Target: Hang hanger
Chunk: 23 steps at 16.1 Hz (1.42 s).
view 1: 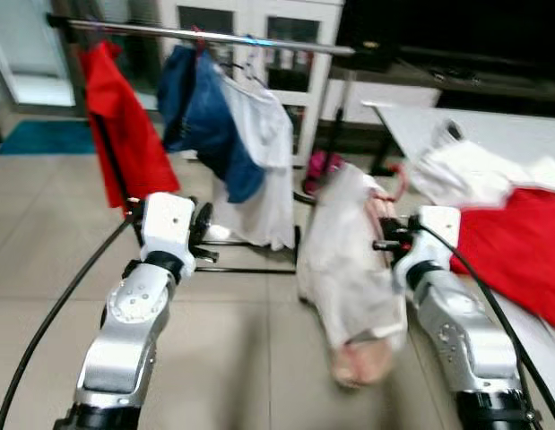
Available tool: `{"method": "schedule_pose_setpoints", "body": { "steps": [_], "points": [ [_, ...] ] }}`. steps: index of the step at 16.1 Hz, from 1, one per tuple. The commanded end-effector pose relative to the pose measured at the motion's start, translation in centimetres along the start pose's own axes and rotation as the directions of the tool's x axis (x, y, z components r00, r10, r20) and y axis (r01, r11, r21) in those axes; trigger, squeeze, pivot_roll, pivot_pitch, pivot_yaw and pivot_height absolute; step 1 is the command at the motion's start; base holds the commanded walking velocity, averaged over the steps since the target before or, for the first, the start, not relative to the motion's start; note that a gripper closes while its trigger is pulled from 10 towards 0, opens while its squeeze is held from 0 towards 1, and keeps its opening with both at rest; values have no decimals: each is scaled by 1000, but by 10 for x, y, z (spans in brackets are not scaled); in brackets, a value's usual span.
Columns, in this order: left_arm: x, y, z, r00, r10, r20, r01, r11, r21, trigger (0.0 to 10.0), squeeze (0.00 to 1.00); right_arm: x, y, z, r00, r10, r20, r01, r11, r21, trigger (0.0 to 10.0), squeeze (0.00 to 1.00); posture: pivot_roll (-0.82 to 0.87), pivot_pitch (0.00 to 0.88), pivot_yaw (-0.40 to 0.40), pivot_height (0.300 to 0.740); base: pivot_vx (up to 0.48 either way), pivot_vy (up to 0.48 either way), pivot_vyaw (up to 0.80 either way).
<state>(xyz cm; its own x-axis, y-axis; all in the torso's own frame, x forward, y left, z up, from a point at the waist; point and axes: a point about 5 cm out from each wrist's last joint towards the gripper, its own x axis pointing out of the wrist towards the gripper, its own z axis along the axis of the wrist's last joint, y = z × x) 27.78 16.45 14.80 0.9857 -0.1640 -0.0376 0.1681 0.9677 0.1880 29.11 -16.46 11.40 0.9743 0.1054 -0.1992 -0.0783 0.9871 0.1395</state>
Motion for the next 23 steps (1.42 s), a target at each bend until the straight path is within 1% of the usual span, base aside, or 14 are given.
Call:
{"method": "schedule_pose_setpoints", "body": {
  "steps": [1,8,16,18,20,21,22,23],
  "points": [
    [0,7,3,1000,20,10,-20,1000,16,10000,0,3,12,14,997,41,65,-40,999,-4,10000,0,135,0,-88,740,480,0,0],
    [1,6,3,1000,7,12,-7,1000,15,10000,0,6,14,17,996,43,82,-42,999,-10,10000,0,136,0,-86,740,480,0,0],
    [1,2,1,1000,-18,6,18,1000,19,10000,0,8,9,25,994,29,107,-25,999,-38,10000,0,136,0,-92,740,480,0,0],
    [0,1,0,1000,-30,2,30,999,22,10000,0,7,6,27,994,21,109,-15,999,-51,10000,0,136,0,-92,740,480,0,0],
    [0,-2,0,999,-52,-3,52,998,24,10000,0,6,-2,30,994,19,104,-11,997,-75,10000,0,130,0,-88,740,480,0,0],
    [0,-3,0,998,-59,-5,59,998,25,10000,0,5,-2,29,994,68,81,-61,994,-91,10000,0,129,0,-86,740,480,0,0],
    [0,-5,0,997,-78,-8,78,996,31,10000,0,1,4,27,983,183,31,-177,976,-124,10000,0,128,0,-85,740,480,0,0],
    [0,-6,0,997,-82,-9,82,996,32,10000,0,0,5,26,978,209,18,-205,970,-130,10000,0,128,0,-85,740,480,0,0]
  ]
}}
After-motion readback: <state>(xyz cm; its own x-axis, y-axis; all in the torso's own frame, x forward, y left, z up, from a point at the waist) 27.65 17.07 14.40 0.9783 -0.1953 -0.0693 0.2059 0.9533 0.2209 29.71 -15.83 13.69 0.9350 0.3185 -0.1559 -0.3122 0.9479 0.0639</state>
